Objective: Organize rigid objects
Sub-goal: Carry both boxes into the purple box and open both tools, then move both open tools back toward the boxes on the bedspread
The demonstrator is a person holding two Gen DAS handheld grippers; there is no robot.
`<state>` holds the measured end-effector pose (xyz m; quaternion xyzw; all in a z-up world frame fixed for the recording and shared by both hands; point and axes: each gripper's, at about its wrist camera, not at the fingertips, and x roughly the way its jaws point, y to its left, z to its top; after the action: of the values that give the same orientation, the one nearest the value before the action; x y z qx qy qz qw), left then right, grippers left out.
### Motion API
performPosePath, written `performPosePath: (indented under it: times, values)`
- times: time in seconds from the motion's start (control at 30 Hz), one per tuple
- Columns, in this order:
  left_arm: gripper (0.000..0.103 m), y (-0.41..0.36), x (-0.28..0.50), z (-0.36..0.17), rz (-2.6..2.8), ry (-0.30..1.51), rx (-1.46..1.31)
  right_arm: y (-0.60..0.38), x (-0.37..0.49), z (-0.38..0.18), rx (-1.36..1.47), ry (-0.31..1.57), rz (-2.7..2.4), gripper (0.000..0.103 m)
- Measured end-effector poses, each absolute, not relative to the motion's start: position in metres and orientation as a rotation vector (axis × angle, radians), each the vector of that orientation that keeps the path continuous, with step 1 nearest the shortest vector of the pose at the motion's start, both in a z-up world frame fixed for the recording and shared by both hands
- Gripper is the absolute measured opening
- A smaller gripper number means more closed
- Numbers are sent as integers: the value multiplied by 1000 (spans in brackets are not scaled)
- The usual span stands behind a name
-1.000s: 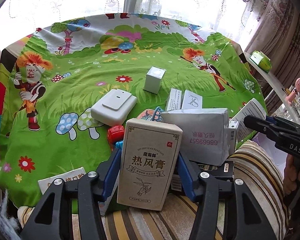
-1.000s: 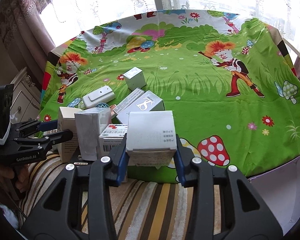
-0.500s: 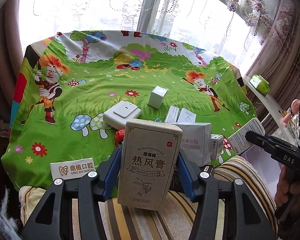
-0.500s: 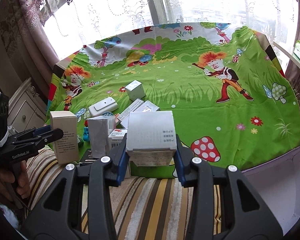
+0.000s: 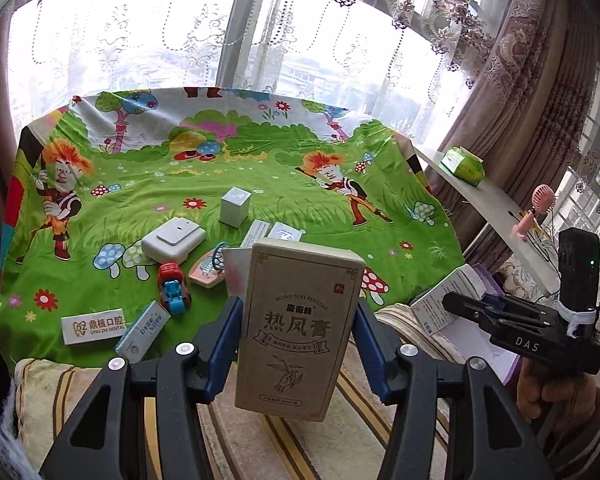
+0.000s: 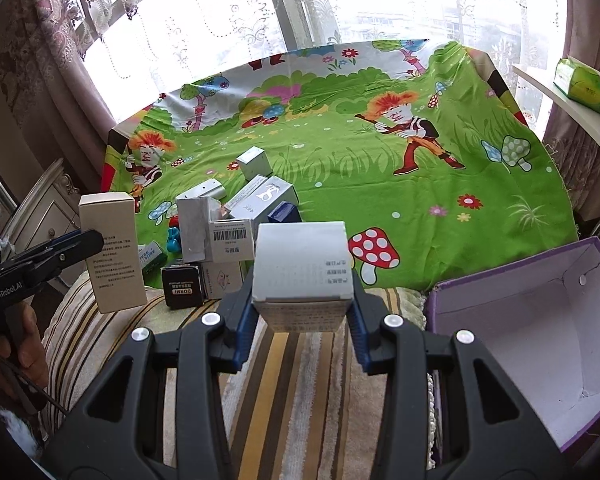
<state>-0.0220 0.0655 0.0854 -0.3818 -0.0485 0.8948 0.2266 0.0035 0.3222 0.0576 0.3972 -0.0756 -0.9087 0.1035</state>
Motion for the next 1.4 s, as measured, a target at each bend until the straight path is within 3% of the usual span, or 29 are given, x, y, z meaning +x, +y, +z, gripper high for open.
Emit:
performPosePath:
  times: [0.87, 1.0, 1.1, 1.17, 1.4]
  values:
    - [56, 265, 26, 90, 1985, 17, -1077, 467, 95, 41, 1349, -365, -2953, 44]
    - [58, 283, 28, 89, 1971, 45, -1094, 479, 100, 39, 1361, -392, -2969, 44]
    - [71, 286, 31, 90, 1982, 64, -1086, 483, 102, 38, 1364, -397, -2970, 45]
    - [75, 283, 32, 92, 2000, 74, -1077, 485, 102, 36, 1384, -407, -2973, 52]
    - [75, 248, 35, 100, 2130, 9, -975, 487, 103, 40, 1369, -410, -2994, 75]
